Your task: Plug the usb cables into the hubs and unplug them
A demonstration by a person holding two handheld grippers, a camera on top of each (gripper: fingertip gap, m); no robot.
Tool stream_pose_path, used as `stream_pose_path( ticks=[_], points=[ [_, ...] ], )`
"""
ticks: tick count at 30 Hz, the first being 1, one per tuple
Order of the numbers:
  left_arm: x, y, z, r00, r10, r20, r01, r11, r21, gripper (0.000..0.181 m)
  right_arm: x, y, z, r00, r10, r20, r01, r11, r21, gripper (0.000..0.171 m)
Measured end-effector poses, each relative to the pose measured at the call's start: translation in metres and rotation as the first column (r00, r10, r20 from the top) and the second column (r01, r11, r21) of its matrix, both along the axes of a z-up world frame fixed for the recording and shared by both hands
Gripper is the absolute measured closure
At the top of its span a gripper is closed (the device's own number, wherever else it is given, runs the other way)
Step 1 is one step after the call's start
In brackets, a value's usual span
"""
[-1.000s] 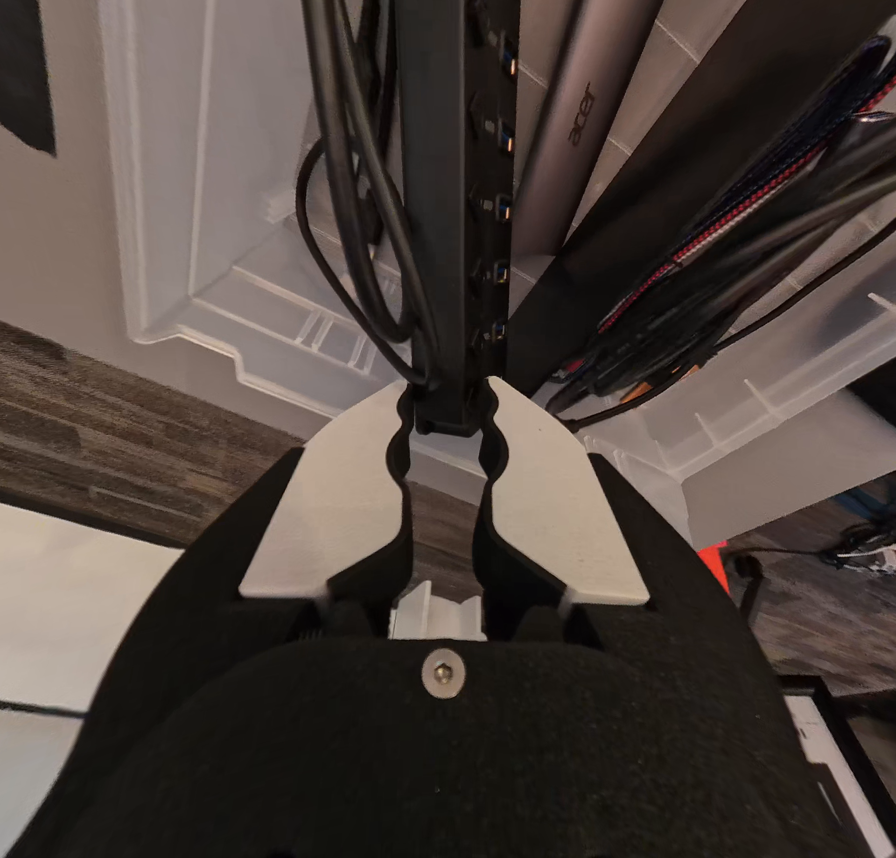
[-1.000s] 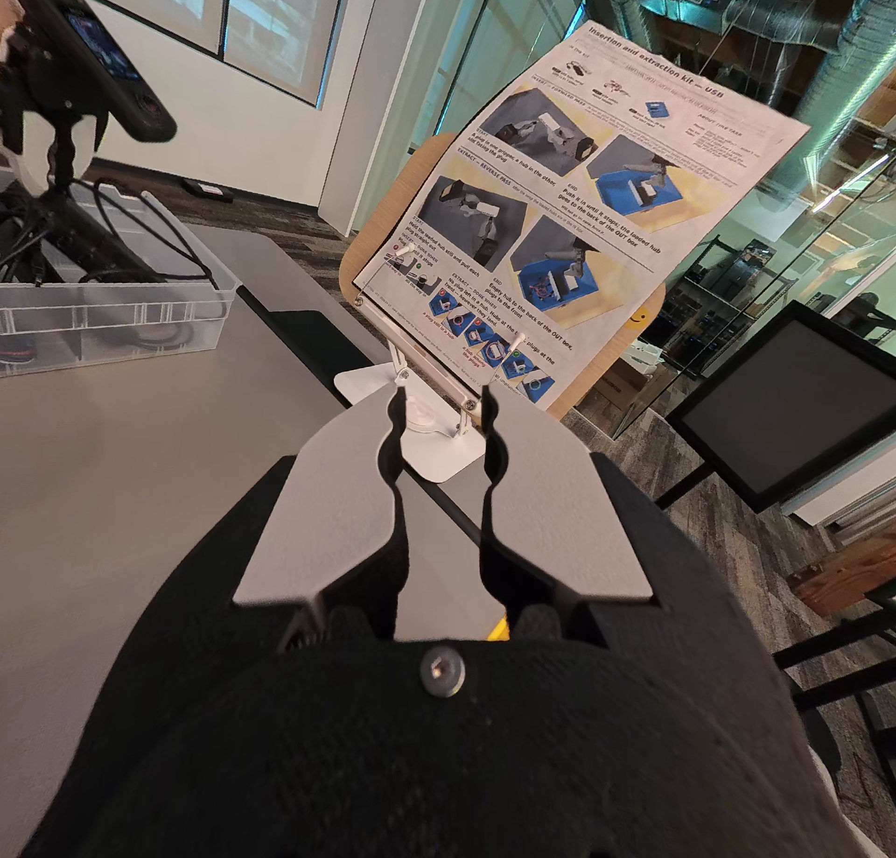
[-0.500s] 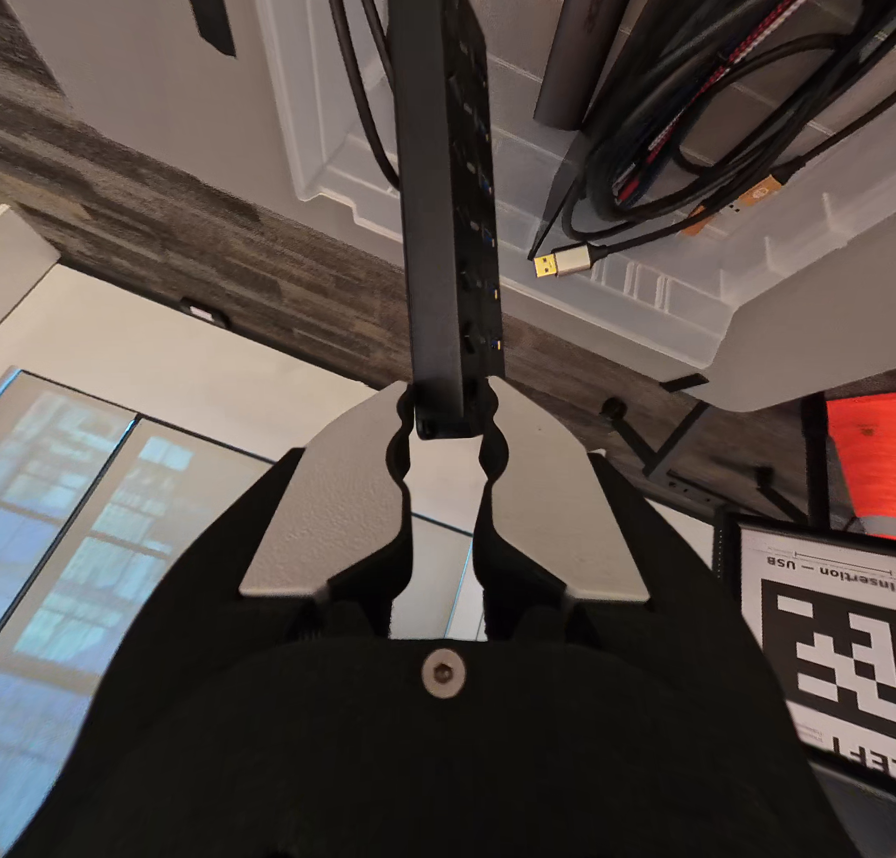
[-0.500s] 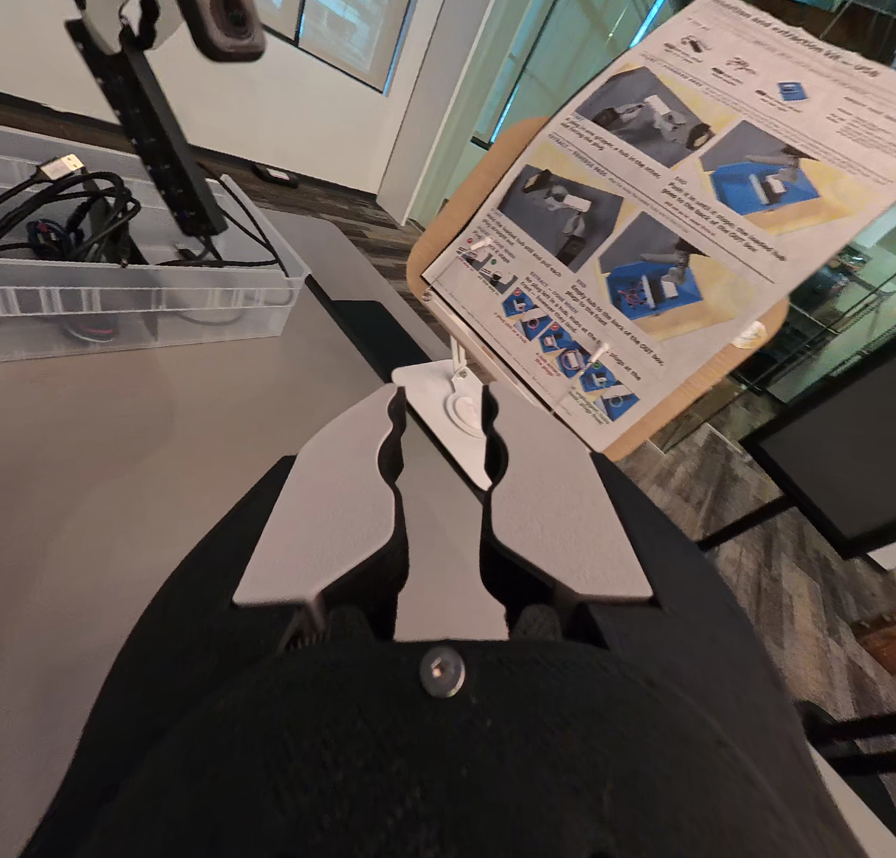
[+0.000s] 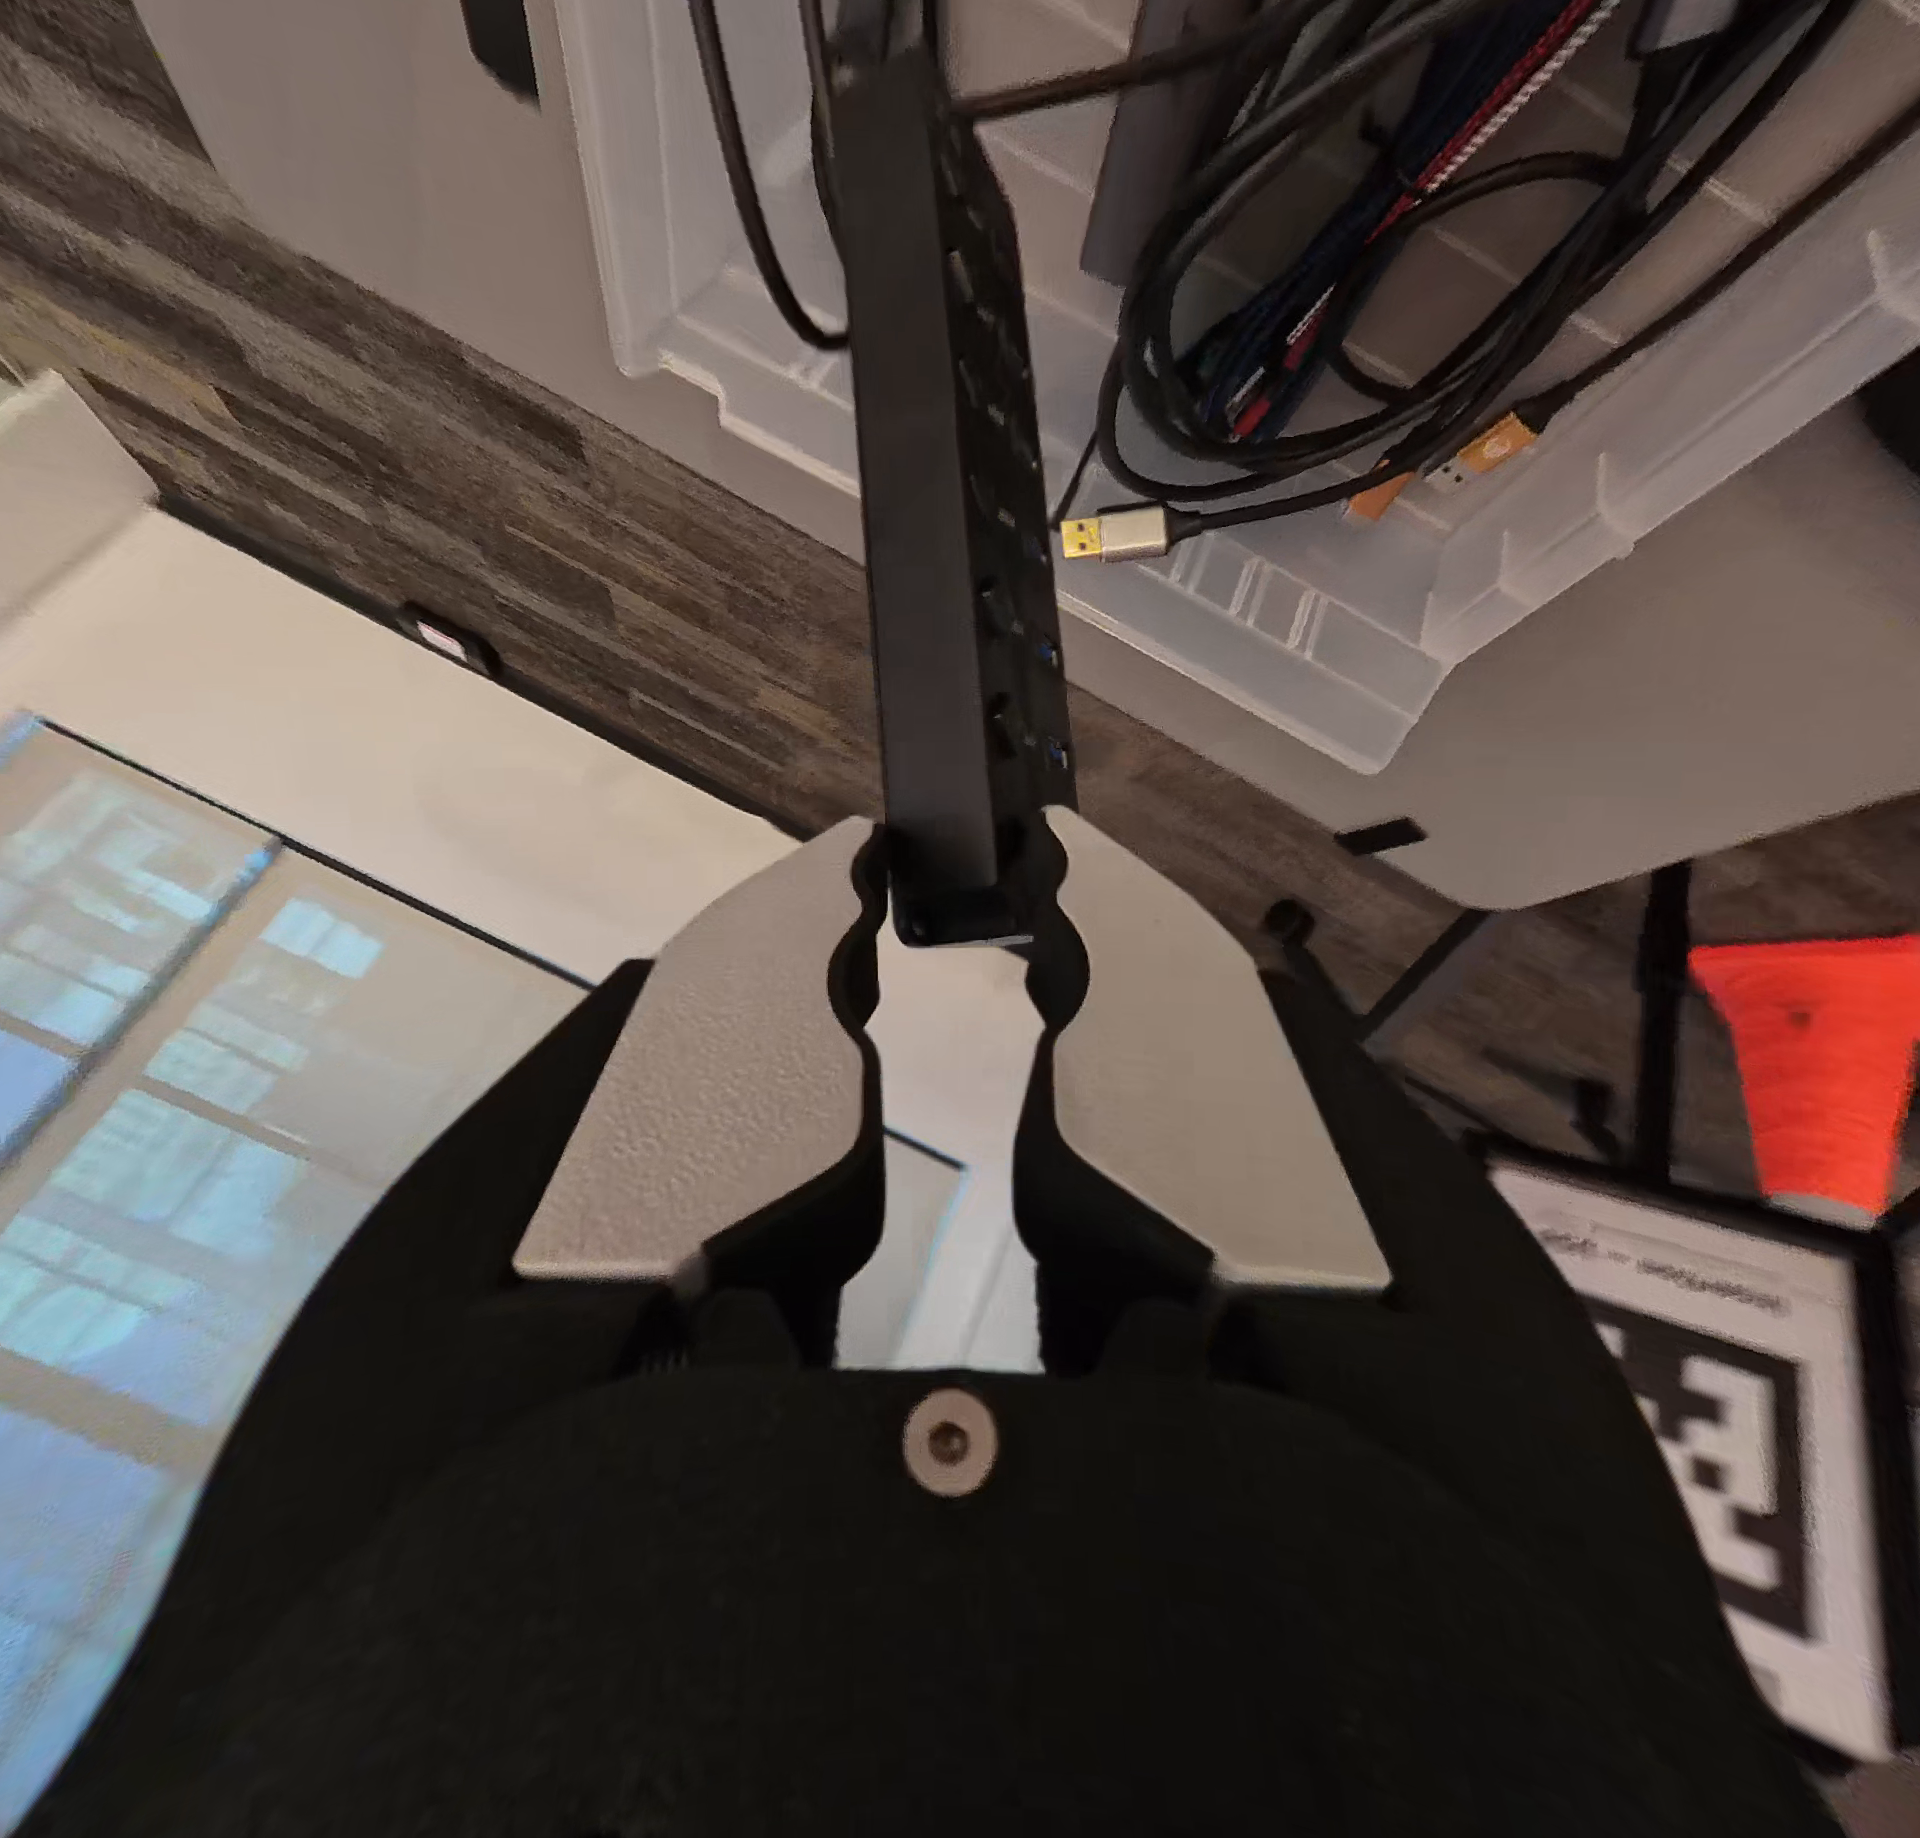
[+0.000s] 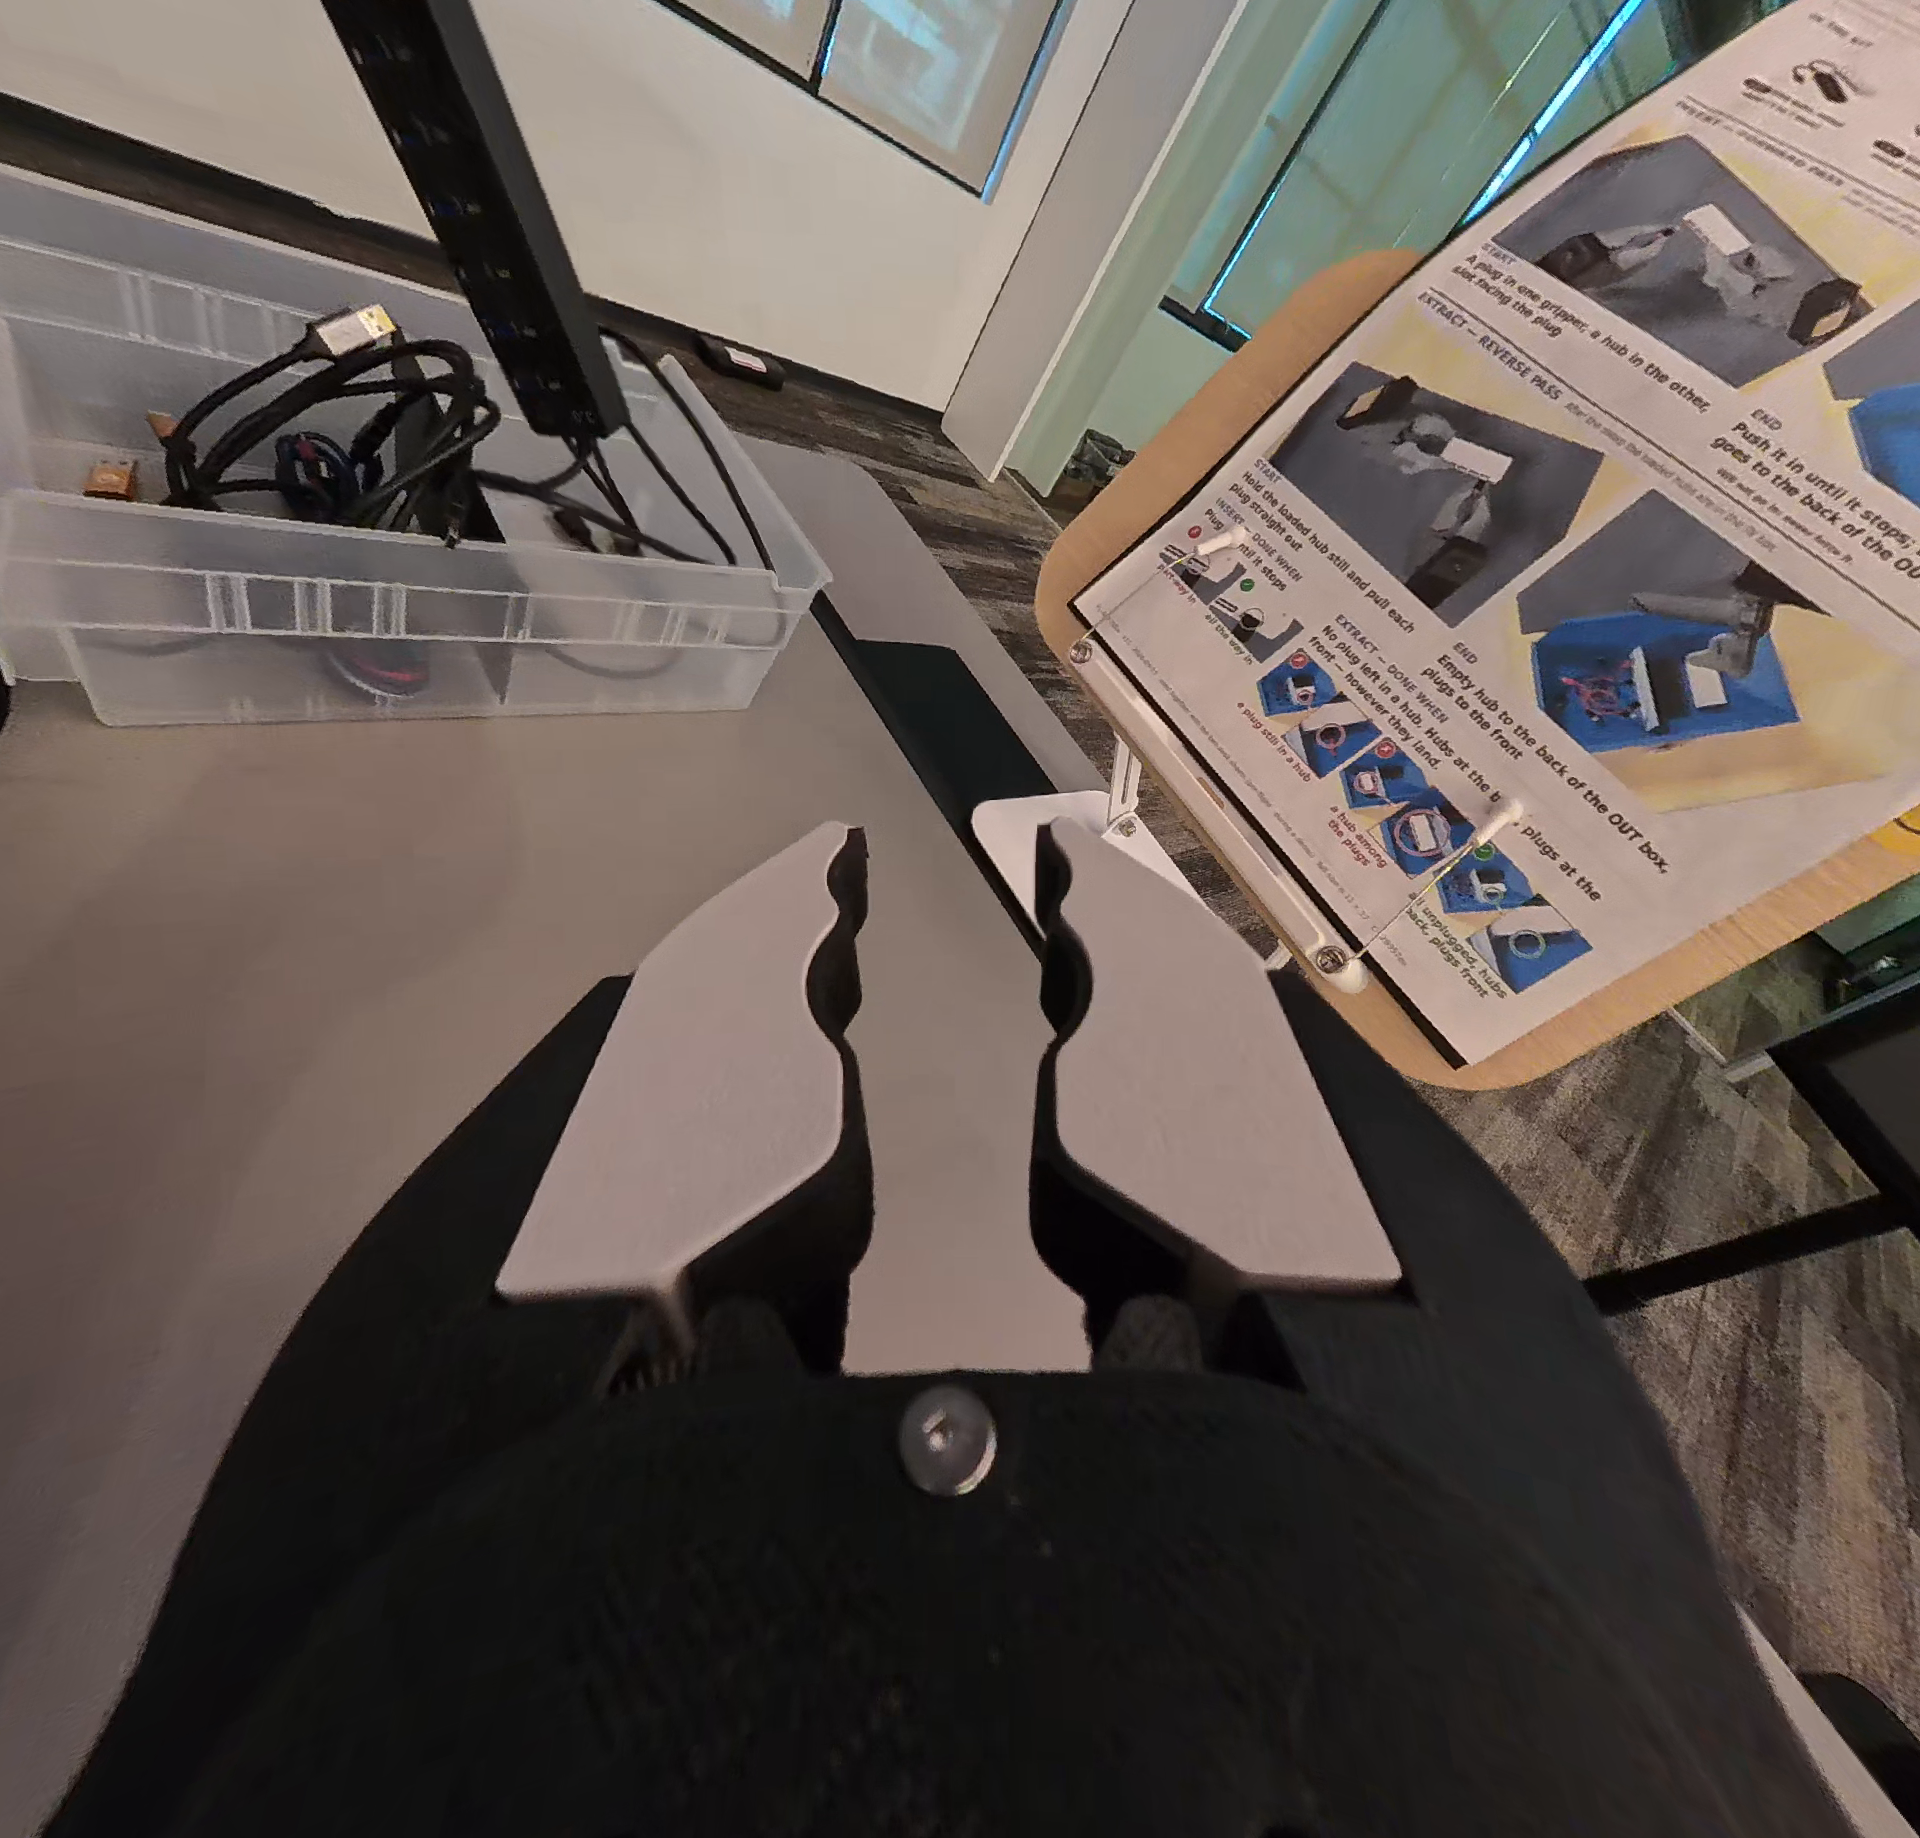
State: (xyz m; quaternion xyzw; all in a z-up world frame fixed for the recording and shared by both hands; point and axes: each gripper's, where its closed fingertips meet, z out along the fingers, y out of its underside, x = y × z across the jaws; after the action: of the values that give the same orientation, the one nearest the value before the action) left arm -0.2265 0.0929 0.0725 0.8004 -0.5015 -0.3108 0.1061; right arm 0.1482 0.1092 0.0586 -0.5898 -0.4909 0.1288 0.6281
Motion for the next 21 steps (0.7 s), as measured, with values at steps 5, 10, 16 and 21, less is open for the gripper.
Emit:
stream_pose_path(
  ticks=[5, 10, 16, 21],
  points=[
    [-0.023, -0.022, -0.038, 0.956, 0.232, 0.181, -0.248, 0.966, 0.07, 0.157, -0.003, -0.003, 0.003, 1.0, 0.007, 0.005, -0.007, 1.0, 0.014, 0.139],
    [-0.034, -0.033, -0.065, 0.881, 0.314, 0.353, -0.391, 0.904, 0.172, 0.157, -0.004, -0.003, 0.001, 1.0, 0.006, 0.014, -0.006, 1.0, 0.016, 0.139],
    [-0.048, -0.042, -0.092, 0.79, 0.38, 0.48, -0.52, 0.831, 0.198, 0.157, -0.005, -0.001, -0.003, 1.0, -0.002, 0.029, 0.002, 1.0, 0.014, 0.139],
    [-0.048, -0.036, -0.095, 0.767, 0.342, 0.543, -0.52, 0.827, 0.213, 0.157, -0.005, 0.0, -0.007, 0.999, -0.006, 0.044, 0.005, 1.0, 0.012, 0.139]
  ],
)
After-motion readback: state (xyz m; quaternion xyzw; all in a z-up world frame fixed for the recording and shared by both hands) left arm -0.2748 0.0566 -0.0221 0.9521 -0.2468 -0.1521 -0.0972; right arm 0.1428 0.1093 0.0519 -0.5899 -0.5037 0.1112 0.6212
